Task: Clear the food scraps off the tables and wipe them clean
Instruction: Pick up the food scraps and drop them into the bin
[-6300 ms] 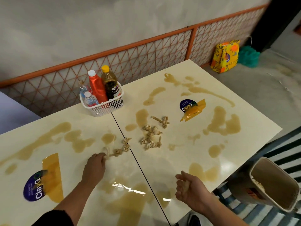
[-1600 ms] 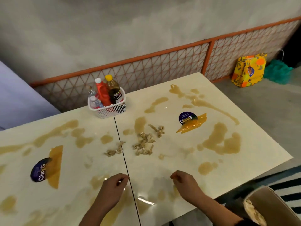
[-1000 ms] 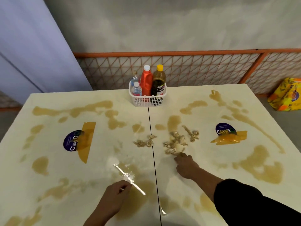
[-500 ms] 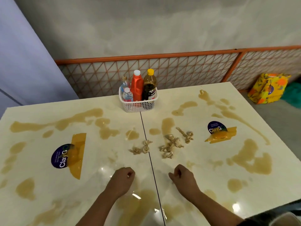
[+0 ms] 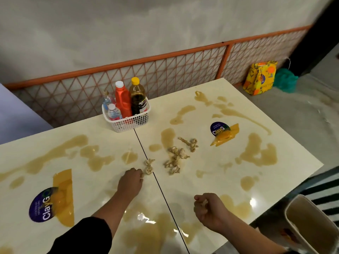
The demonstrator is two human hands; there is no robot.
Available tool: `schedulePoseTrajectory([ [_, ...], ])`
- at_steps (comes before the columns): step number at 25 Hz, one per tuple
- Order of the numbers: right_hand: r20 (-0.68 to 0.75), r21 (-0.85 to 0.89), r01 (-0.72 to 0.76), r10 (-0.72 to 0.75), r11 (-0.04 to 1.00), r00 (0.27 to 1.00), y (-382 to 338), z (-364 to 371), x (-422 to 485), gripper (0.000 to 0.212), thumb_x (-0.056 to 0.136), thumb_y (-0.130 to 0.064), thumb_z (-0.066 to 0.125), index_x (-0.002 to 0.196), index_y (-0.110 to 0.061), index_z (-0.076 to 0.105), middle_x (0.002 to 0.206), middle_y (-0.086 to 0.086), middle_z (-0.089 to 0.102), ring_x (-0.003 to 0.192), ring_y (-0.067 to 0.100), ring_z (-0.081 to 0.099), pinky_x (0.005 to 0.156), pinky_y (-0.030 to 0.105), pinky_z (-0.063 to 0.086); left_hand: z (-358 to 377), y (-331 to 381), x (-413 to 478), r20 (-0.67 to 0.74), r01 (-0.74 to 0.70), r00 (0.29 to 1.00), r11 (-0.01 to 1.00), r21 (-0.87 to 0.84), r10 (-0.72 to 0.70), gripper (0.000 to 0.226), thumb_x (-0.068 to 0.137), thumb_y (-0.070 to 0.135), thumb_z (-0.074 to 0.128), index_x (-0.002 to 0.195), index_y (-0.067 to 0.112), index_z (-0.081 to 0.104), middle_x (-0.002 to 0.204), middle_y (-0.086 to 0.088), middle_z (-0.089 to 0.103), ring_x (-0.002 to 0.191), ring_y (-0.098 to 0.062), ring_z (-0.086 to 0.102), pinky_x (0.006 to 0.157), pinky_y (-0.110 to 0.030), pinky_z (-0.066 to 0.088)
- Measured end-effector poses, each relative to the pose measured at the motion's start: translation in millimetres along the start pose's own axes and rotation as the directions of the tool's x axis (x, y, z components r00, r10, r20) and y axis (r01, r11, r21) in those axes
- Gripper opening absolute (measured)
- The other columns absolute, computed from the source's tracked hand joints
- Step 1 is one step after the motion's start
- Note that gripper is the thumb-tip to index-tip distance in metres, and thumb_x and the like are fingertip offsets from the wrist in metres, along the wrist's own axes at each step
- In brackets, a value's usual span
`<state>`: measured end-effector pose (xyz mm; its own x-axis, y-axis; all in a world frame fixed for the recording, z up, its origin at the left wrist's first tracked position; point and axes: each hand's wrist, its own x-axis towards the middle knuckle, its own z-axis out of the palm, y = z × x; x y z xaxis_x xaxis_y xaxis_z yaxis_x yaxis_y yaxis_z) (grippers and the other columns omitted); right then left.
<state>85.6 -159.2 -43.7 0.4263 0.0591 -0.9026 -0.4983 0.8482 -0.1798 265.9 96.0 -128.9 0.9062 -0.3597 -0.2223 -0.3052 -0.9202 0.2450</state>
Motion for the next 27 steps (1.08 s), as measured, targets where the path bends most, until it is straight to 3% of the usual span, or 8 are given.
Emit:
schedulePoseTrajectory([
  [7,0.001,0.042,-0.009,0.009,0.999,1.000,10.3,4.3,-2.9,0.021,0.099,0.005,0.043,0.111,0.009,0.060,0.078,0.020,0.064,0.037,0.015,0.046,0.033,0.020,0.045,8.8,-11.7,-5.5,-0.098,0.002,0.995,0.996,-0.085,-0.010,0.012,0.094,0.021,0.059,0.099,0.014,0.068,0.103,-0.006,0.059,0.099,-0.027,0.058,0.076,-0.036,0.051],
  [11,0.047,0.012,-0.015,0.015,1.000,0.999,15.7,8.0,0.7,0.022,0.107,-0.014,0.043,0.109,0.001,0.060,0.060,0.006,0.050,0.035,0.009,0.040,0.031,0.017,0.039,3.1,-7.3,-26.5,-0.145,0.119,0.966,0.863,-0.492,-0.216,0.006,0.092,0.011,0.061,0.091,0.010,0.066,0.091,-0.002,0.063,0.089,-0.027,0.061,0.077,-0.033,0.048],
  [12,0.037,-0.023,-0.024,0.025,0.999,0.999,16.3,9.0,1.8,0.025,0.107,-0.019,0.044,0.101,-0.002,0.061,0.056,0.002,0.042,0.035,0.009,0.034,0.030,0.017,0.035,-0.2,-2.2,-34.4,-0.044,0.200,0.951,0.717,-0.667,-0.307,0.007,0.093,0.010,0.060,0.089,0.011,0.065,0.088,-0.002,0.066,0.086,-0.027,0.064,0.076,-0.034,0.051],
  [14,0.004,-0.066,-0.052,0.053,0.996,0.999,16.4,11.6,3.6,0.037,0.104,-0.030,0.050,0.072,-0.010,0.053,0.055,-0.003,0.025,0.037,0.011,0.026,0.031,0.018,0.028,-3.9,7.7,-49.0,0.252,0.355,0.874,0.192,-0.915,-0.416,0.012,0.096,0.006,0.054,0.093,0.009,0.065,0.087,-0.010,0.070,0.080,-0.029,0.068,0.074,-0.038,0.057],
  [16,-0.031,-0.119,-0.041,0.038,0.992,0.999,16.7,16.2,1.6,0.048,0.097,-0.034,0.061,0.059,-0.020,0.034,0.061,-0.004,0.015,0.041,0.012,0.020,0.034,0.018,0.025,-8.8,15.0,-63.6,0.492,0.406,0.792,-0.289,-0.867,-0.361,0.018,0.095,0.002,0.045,0.094,0.003,0.063,0.081,-0.014,0.065,0.069,-0.025,0.061,0.066,-0.036,0.055],
  [18,-0.042,-0.176,-0.001,-0.007,0.984,0.999,18.9,19.5,0.0,0.053,0.092,-0.031,0.067,0.060,-0.022,0.026,0.062,-0.003,0.013,0.043,0.013,0.021,0.035,0.020,0.029,-14.8,20.4,-79.0,0.594,0.414,0.761,-0.510,-0.754,-0.259,0.018,0.089,0.002,0.040,0.084,0.003,0.057,0.073,-0.012,0.055,0.059,-0.021,0.050,0.054,-0.028,0.045],
  [22,0.045,-0.123,0.028,-0.023,0.992,0.999,24.9,28.4,1.2,0.039,0.101,-0.029,0.057,0.067,-0.013,0.046,0.057,0.001,0.029,0.043,0.016,0.037,0.043,0.026,0.049,-22.0,30.9,-101.3,0.607,0.430,0.780,-0.577,-0.694,-0.149,0.013,0.078,0.018,0.046,0.070,0.008,0.050,0.064,-0.008,0.046,0.047,-0.017,0.037,0.044,-0.023,0.026],
  [27,0.086,-0.171,0.077,-0.063,0.982,0.994,30.4,31.8,-1.0,0.026,0.108,-0.007,0.039,0.118,0.007,0.059,0.062,0.009,0.043,0.046,0.016,0.046,0.054,0.029,0.057,-22.0,45.8,-105.5,0.621,0.516,0.770,-0.428,-0.742,-0.148,0.029,0.099,0.025,0.055,0.076,0.006,0.055,0.060,-0.003,0.044,0.045,-0.012,0.033,0.039,-0.022,0.024],
])
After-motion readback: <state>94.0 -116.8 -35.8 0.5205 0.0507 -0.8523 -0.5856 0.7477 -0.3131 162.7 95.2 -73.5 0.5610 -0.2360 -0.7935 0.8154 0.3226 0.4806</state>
